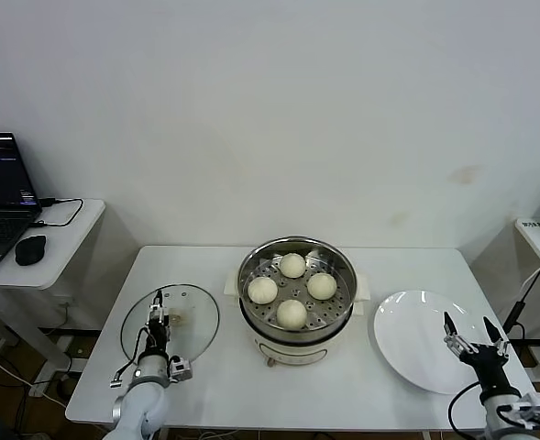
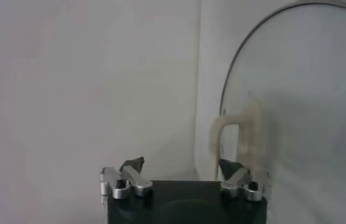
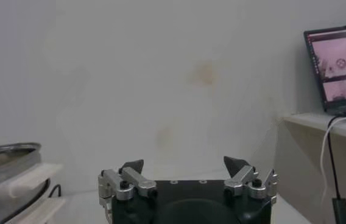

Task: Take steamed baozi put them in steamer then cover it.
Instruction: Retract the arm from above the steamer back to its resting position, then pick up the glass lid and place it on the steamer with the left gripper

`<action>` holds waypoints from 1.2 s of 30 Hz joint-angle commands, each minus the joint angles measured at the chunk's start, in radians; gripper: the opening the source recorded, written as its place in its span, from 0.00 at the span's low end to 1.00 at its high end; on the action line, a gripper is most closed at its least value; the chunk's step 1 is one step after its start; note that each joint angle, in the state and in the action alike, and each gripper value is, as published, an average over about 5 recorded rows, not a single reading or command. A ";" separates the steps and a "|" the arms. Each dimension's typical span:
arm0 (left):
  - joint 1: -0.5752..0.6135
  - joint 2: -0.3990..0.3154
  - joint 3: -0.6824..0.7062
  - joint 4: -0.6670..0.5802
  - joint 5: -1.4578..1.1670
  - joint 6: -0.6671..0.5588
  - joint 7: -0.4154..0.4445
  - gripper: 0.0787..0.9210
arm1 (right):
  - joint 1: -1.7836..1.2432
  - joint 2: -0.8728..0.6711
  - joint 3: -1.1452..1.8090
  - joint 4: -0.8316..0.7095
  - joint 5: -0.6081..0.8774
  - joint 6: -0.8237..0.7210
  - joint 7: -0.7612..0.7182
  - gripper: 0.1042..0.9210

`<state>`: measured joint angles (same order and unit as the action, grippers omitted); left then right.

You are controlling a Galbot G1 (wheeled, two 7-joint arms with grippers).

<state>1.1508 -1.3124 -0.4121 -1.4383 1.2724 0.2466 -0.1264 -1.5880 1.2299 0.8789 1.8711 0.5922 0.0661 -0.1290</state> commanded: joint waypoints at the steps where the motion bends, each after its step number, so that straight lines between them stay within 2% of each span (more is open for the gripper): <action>1: -0.001 -0.001 0.000 0.010 -0.001 -0.009 -0.012 0.62 | -0.002 0.000 0.002 0.001 0.000 0.001 -0.001 0.88; 17: 0.020 0.013 -0.011 0.001 -0.002 -0.033 -0.021 0.09 | -0.010 0.002 0.001 0.006 -0.007 0.004 -0.003 0.88; 23: 0.069 0.027 -0.020 -0.124 0.013 -0.015 0.015 0.06 | -0.003 0.003 -0.001 0.006 -0.007 0.003 -0.004 0.88; 30: 0.139 0.024 -0.037 -0.433 0.048 0.115 0.145 0.06 | 0.015 0.004 -0.012 0.006 -0.005 0.003 -0.005 0.88; 36: 0.161 0.007 -0.036 -0.614 0.085 0.186 0.247 0.06 | 0.027 0.004 -0.020 0.008 0.000 0.002 -0.004 0.88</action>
<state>1.2614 -1.2982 -0.4482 -1.7198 1.3154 0.3155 -0.0279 -1.5690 1.2334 0.8626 1.8775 0.5901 0.0688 -0.1338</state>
